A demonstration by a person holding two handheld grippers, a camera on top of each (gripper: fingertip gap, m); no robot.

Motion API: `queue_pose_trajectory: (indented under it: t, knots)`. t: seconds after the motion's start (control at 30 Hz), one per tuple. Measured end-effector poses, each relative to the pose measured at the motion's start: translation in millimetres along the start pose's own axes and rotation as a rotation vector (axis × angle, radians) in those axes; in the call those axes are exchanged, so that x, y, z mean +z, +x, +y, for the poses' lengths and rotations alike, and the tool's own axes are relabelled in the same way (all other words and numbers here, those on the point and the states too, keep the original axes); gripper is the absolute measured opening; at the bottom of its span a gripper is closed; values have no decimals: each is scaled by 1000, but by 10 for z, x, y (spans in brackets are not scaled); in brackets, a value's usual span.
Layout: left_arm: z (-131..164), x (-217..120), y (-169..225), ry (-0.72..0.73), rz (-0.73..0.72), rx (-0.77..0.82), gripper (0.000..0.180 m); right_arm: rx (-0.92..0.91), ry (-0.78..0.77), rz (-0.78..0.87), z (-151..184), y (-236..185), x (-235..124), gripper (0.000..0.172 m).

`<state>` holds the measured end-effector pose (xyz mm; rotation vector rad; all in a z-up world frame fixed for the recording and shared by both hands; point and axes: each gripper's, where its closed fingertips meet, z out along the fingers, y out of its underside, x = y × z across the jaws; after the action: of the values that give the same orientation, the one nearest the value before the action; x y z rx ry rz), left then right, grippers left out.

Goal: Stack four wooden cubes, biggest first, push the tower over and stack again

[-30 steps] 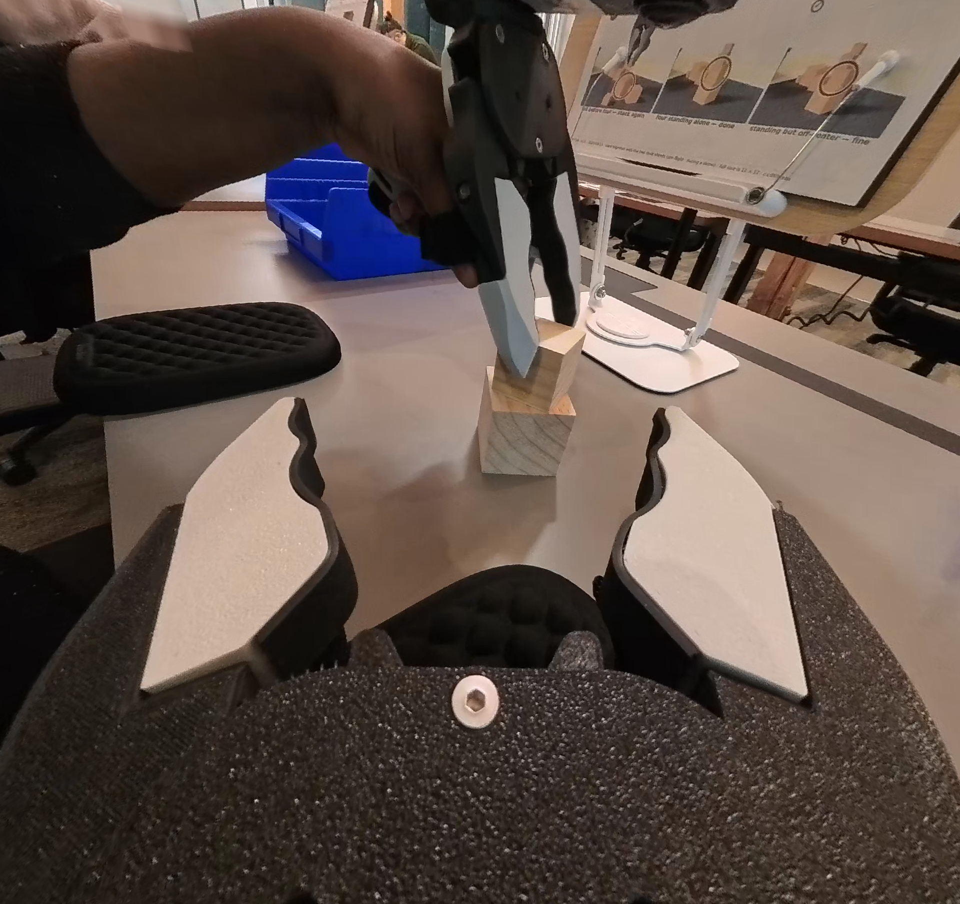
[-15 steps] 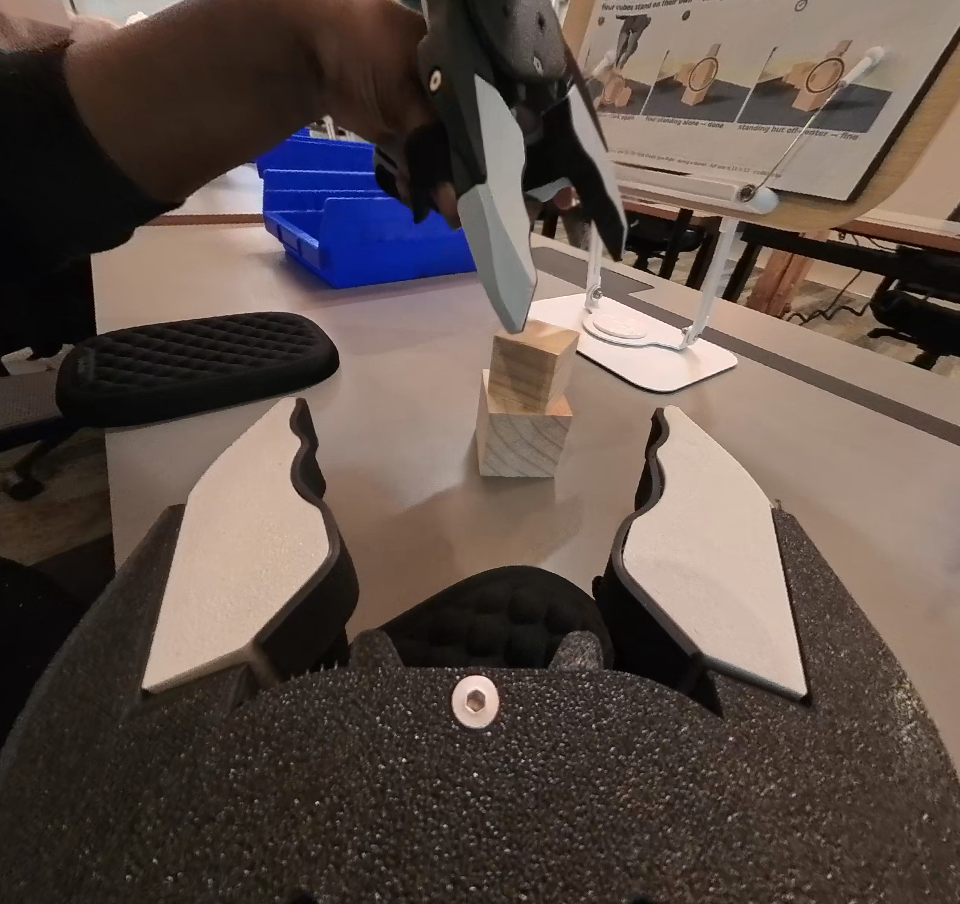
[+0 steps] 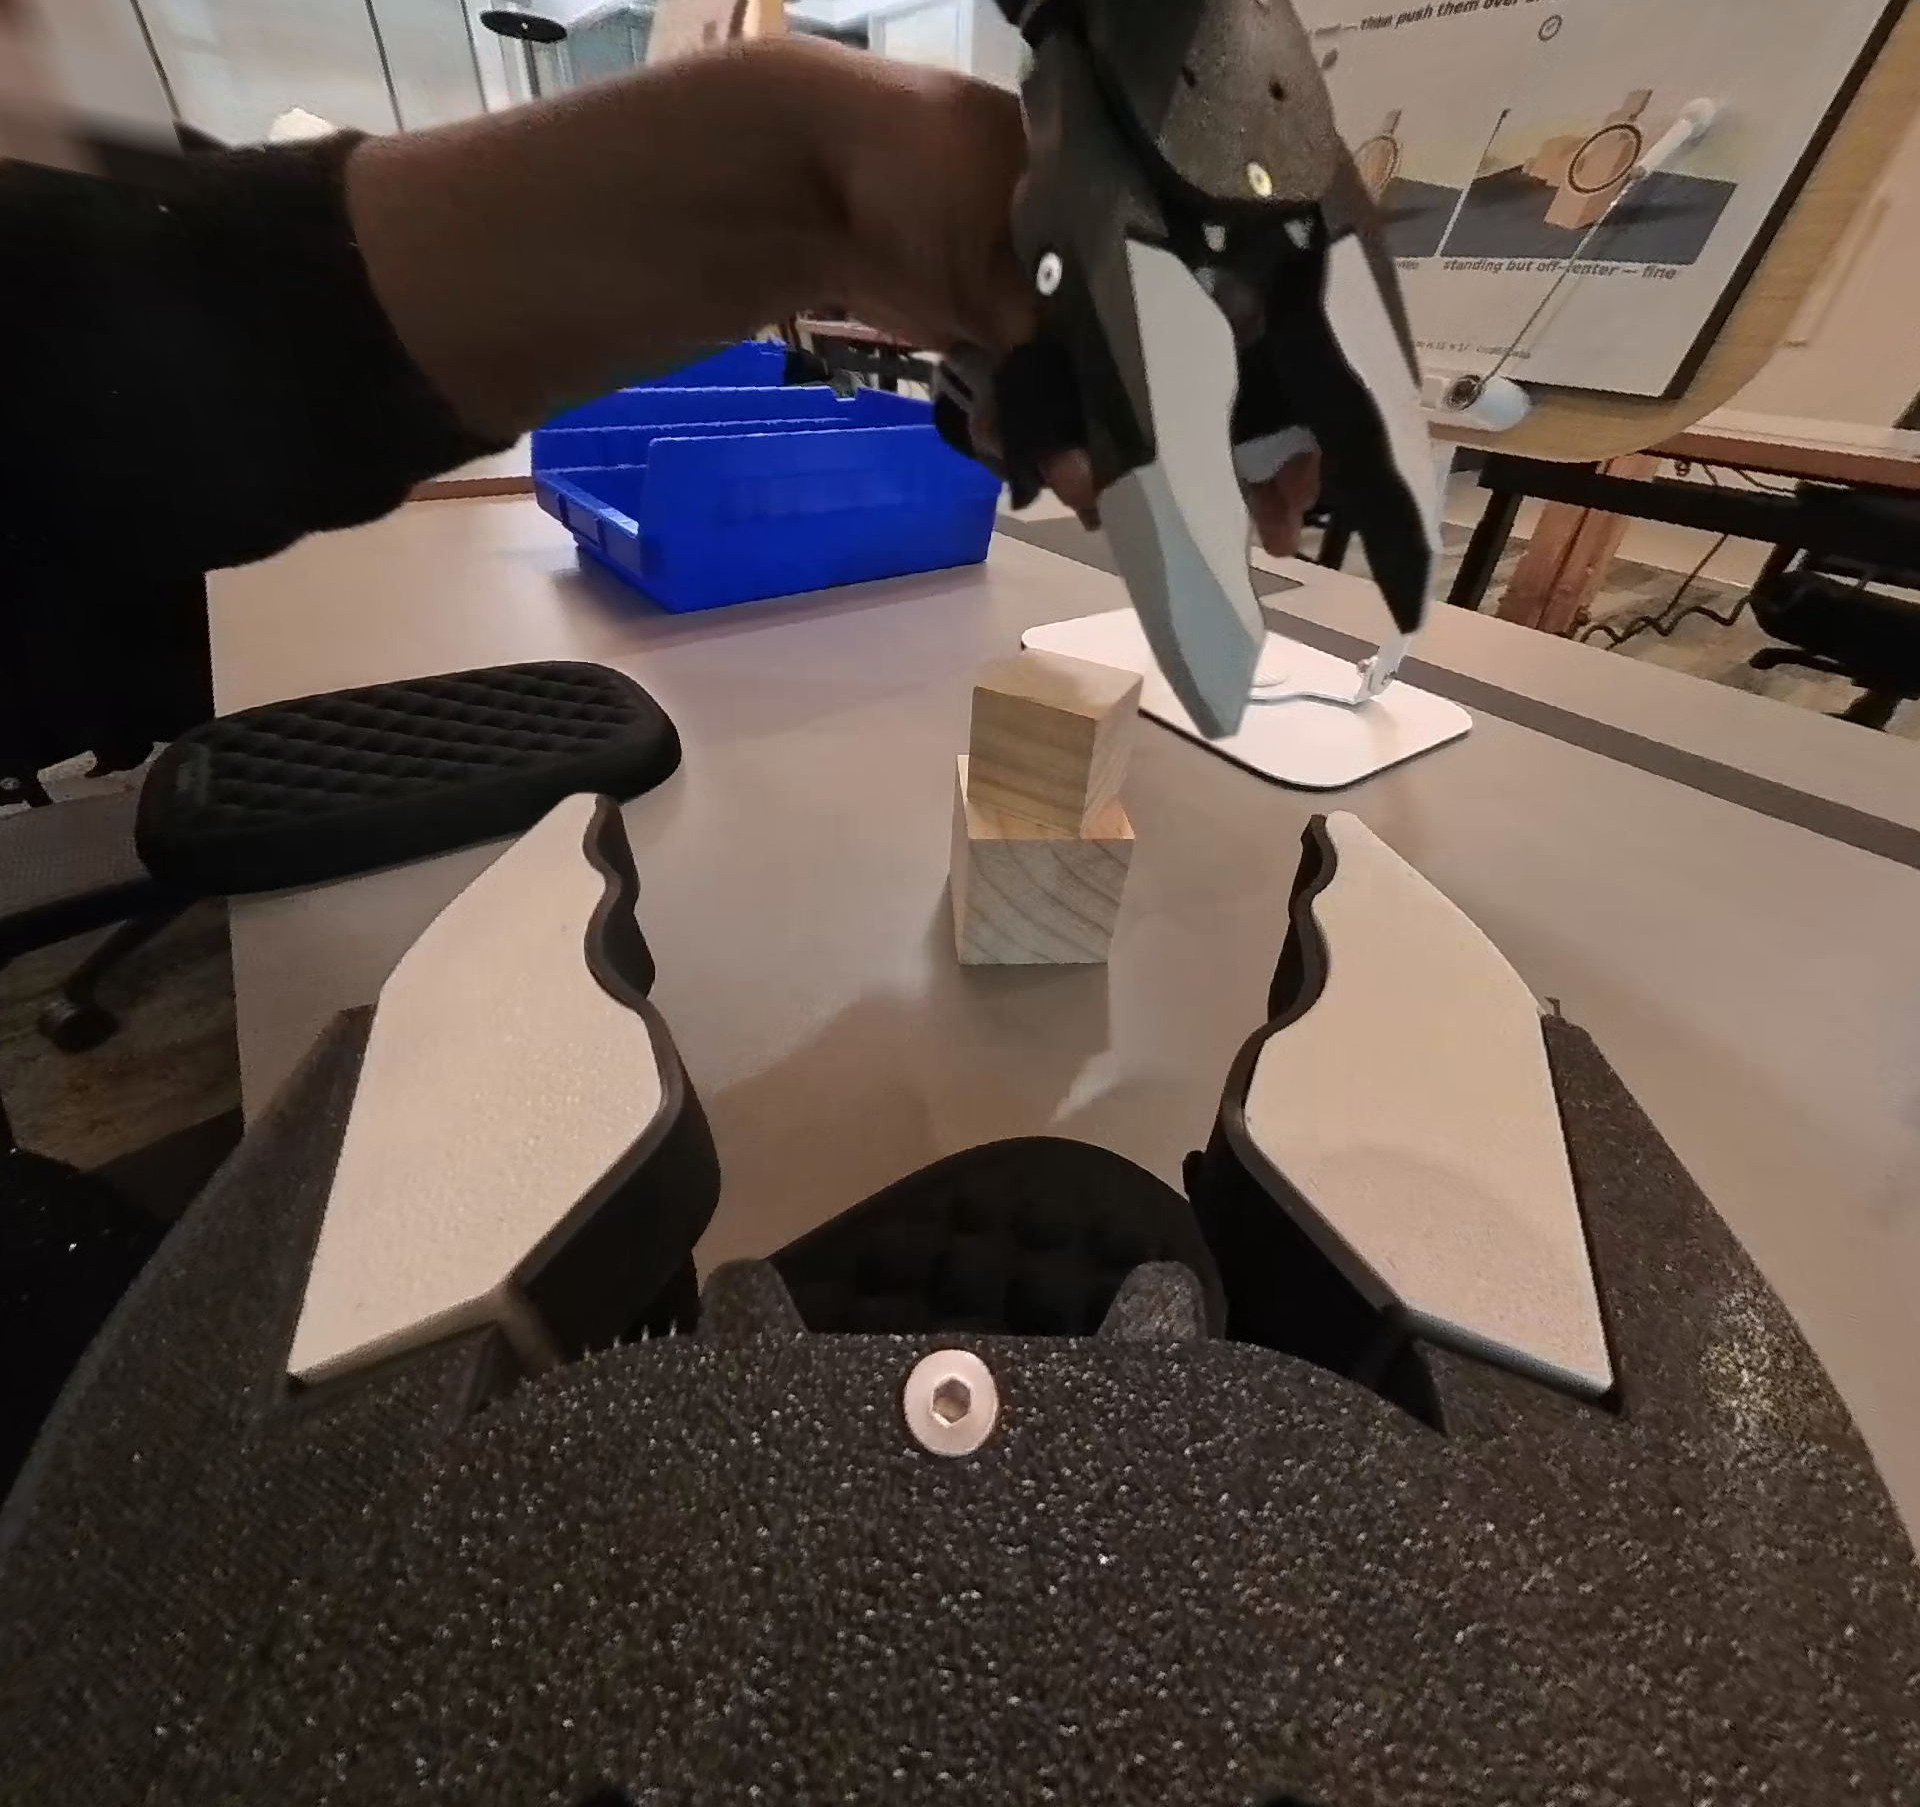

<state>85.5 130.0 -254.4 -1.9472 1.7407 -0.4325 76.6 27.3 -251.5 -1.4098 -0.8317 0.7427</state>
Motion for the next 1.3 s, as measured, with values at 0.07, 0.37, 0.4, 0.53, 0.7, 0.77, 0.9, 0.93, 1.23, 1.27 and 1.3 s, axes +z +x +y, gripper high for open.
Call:
queue_pose_trajectory:
  t: [0.07, 0.37, 0.4, 0.53, 0.7, 0.77, 0.9, 0.93, 1.23, 1.27, 1.3]
  knots:
    - [-50, 78, -15, 0, 30, 38, 76, 6, 6, 2, -7, 7, -6, 117]
    - [-94, 387, 5, -55, 211, 203, 72, 26, 23, 5, -26, 33, -21, 117]
    - [-111, 415, 13, -47, 226, 223, 72, 27, 24, 5, -28, 33, -22, 117]
    - [-105, 530, 13, -68, 259, 263, 72, 35, 28, 4, -32, 40, -26, 117]
    - [-52, 663, 17, -102, 283, 297, 73, 44, 33, 2, -37, 47, -31, 117]
    - [-45, 705, 20, -107, 287, 301, 73, 45, 35, 2, -40, 48, -34, 117]
    - [-6, 786, 21, -138, 277, 304, 72, 54, 40, 1, -45, 55, -39, 117]
    - [15, 801, 33, -153, 279, 307, 72, 57, 41, 0, -46, 58, -40, 117]
    - [66, 998, 136, -245, 264, 410, 61, 61, 39, 1, -45, 62, -38, 117]
    - [67, 1018, 156, -244, 269, 415, 60, 60, 40, 1, -46, 61, -39, 117]
    - [75, 1035, 167, -248, 271, 419, 57, 60, 41, 1, -48, 61, -41, 117]
